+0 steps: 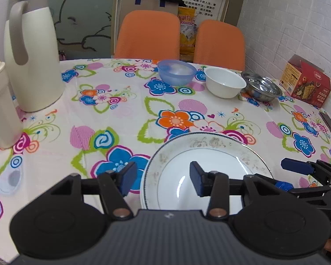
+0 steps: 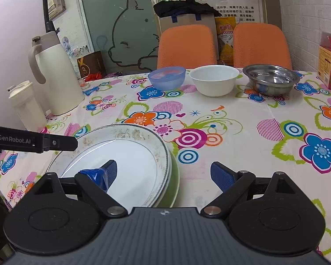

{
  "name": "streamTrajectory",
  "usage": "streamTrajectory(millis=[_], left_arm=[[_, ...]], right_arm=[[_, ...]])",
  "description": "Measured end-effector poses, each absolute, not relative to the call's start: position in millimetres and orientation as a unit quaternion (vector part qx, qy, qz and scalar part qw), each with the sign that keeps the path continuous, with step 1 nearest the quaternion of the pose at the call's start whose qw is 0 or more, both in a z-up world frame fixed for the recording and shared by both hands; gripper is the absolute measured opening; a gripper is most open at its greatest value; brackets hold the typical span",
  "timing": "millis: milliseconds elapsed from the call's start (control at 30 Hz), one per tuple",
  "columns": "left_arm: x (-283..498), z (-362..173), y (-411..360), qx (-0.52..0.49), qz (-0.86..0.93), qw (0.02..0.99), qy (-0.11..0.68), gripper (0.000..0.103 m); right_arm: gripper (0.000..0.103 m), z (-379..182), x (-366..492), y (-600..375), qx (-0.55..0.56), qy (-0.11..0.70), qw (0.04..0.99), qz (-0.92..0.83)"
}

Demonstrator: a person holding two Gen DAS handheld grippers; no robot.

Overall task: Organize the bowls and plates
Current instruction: 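Open the left tool while the right tool moves to the steel bowl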

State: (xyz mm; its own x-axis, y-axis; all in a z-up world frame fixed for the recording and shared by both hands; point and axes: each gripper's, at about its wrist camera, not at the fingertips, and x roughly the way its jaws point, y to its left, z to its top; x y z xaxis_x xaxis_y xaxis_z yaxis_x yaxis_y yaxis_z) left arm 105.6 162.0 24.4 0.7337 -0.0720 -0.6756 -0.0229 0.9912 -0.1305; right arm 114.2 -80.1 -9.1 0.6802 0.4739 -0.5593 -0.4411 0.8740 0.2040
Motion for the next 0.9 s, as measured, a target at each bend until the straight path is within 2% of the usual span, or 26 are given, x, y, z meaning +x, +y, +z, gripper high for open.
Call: streamTrajectory(millis=[33, 200, 400, 500, 633, 900], left_arm=[[107.5, 24.1, 158.7, -0.065, -0.017, 0.927, 0.368, 0.055], [120.0, 23.9, 141.5, -0.069, -0.038, 0.921, 0.381, 0.064], [143.0, 31.7, 109.8, -0.061, -0.063, 0.918, 0.387, 0.069], [153.9, 32.7, 92.7, -0.047, -0.069, 0.916, 0.393, 0.079], [160.8, 30.5, 76.7, -0.033, -0.080, 0.913, 0.398, 0.079], [179.6, 26.2, 71.3, -0.029, -0.097, 0.907, 0.409, 0.079]], right_arm=[[0.079, -9.6, 115.1, -83.4, 0.029, 0.313, 0.916, 0.248], [0.079, -11.1, 124.3, -113.6, 0.061, 0.316, 0.917, 0.236], [0.079, -5.4, 139.5, -160.6, 0.073, 0.304, 0.930, 0.195], [0.079, -4.4, 150.6, -182.3, 0.069, 0.307, 0.932, 0.177], [0.079, 1.0, 183.9, -208.9, 0.068, 0.317, 0.931, 0.167], [0.079, 14.2, 302.9, -227.3, 0.060, 0.358, 0.924, 0.123]])
